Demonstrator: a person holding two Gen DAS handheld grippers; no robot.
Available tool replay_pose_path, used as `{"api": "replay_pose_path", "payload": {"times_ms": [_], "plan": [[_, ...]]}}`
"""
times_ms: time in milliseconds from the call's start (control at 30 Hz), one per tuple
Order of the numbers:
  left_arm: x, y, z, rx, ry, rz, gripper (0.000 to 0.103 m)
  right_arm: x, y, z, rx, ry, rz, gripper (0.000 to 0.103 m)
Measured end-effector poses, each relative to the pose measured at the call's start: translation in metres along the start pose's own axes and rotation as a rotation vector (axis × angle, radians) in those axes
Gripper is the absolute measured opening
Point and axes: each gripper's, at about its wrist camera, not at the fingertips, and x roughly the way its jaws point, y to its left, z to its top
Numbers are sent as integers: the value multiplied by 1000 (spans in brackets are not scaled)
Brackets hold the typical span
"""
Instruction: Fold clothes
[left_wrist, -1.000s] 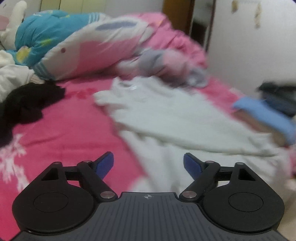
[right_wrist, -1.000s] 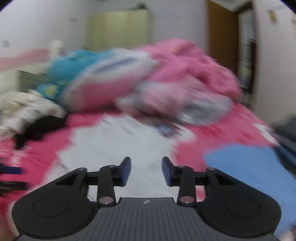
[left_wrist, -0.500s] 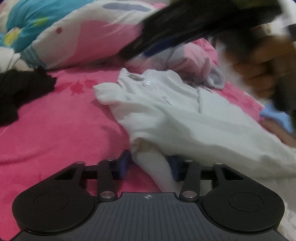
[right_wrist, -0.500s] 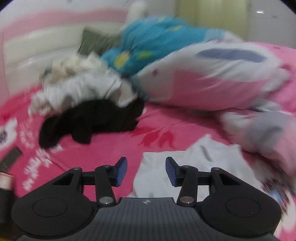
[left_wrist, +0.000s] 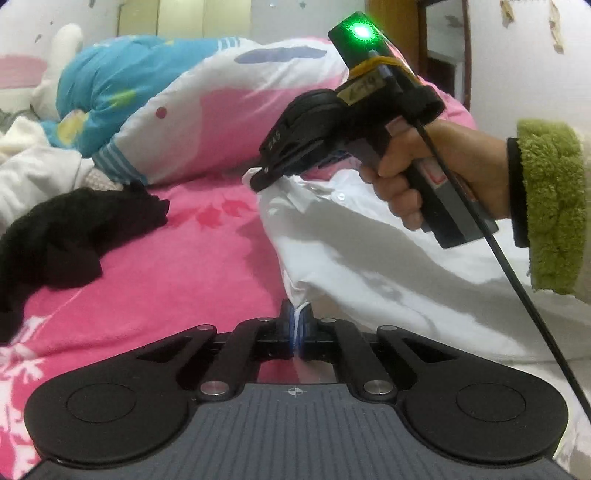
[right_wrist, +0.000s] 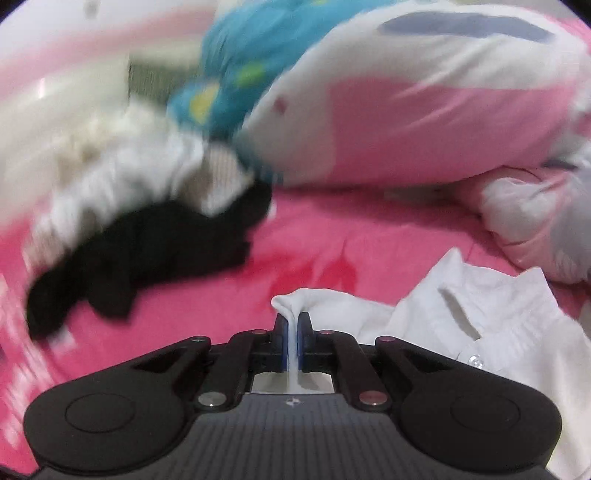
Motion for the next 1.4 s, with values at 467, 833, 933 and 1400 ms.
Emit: {"api": "replay_pose_path", "payload": {"times_ms": [467, 833, 933, 1400], "plan": [[3, 5, -6, -9, 111, 9, 3, 66, -42, -1, 135, -44, -72, 4], [-19, 59, 6, -283, 131, -62, 22, -120, -62, 9, 126, -239, -148, 6], [-23, 56, 8, -268, 105, -46, 22, -189, -66, -7, 129, -269, -216, 7], [-39, 75, -3, -261, 94, 130, 27, -307, -61, -167, 216, -47, -526, 9]]}}
